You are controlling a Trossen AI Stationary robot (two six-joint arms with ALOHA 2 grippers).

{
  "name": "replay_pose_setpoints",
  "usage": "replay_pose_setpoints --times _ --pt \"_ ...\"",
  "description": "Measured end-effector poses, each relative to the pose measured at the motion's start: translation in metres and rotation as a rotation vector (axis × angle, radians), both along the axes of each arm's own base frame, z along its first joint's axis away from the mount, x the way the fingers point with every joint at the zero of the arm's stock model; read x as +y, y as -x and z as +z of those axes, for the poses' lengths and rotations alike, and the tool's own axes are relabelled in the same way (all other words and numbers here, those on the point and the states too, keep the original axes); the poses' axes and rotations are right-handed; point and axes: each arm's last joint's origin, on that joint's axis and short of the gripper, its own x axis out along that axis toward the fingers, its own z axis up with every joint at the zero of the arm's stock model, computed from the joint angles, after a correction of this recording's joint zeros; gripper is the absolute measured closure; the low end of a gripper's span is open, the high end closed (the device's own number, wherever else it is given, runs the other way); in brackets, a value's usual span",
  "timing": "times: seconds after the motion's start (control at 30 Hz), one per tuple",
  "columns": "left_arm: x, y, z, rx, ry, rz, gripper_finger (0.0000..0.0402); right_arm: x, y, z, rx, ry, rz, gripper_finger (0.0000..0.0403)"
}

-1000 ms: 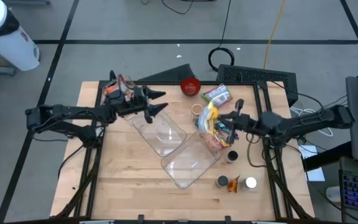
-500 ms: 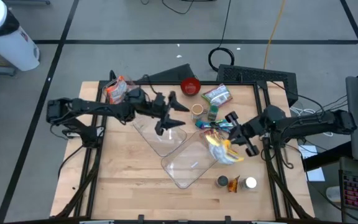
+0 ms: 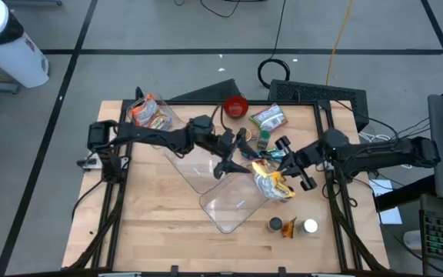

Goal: Pick & Place Food Item
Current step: Put the yellow noodle pack into the top transparent bin

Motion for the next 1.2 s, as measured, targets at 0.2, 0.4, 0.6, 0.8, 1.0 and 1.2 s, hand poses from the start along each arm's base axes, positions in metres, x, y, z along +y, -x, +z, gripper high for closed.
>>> replay_pose_setpoints --times 0.2,0.4,0.6,0.8,1.0,1.2 --pt "-0.0004 -0.0058 -0.0057 0.01 -0.008 -0.053 0.0119 -0.005 -0.0039 -0.0037 0.024 -0.008 -0.023 0.0403" --pt "-0.0005 -0.0058 -0.0055 0.008 -0.011 -0.057 0.0119 -0.0086 -0.0037 -0.0031 0.019 -0.012 -0.043 0.0403" --pt "-0.001 -0.0059 -0.0055 0.008 -0.012 -0.058 0.012 -0.0092 -0.0041 -0.0031 0.017 -0.016 -0.067 0.0403" --pt "-0.0025 -0.0061 -0.0069 0.02 -0.013 -0.061 0.0172 -0.0101 -0.0063 -0.0048 0.024 -0.021 -0.093 0.0403" --pt "-0.0025 -0.0064 -0.0106 0.045 -0.033 -0.059 0.0261 -0.0104 -0.0079 -0.006 0.029 -0.025 -0.095 0.0403" --pt "-0.002 -0.0064 -0.0107 0.061 -0.01 -0.059 0.0332 -0.0104 -0.0079 -0.006 0.029 -0.025 -0.096 0.0403"
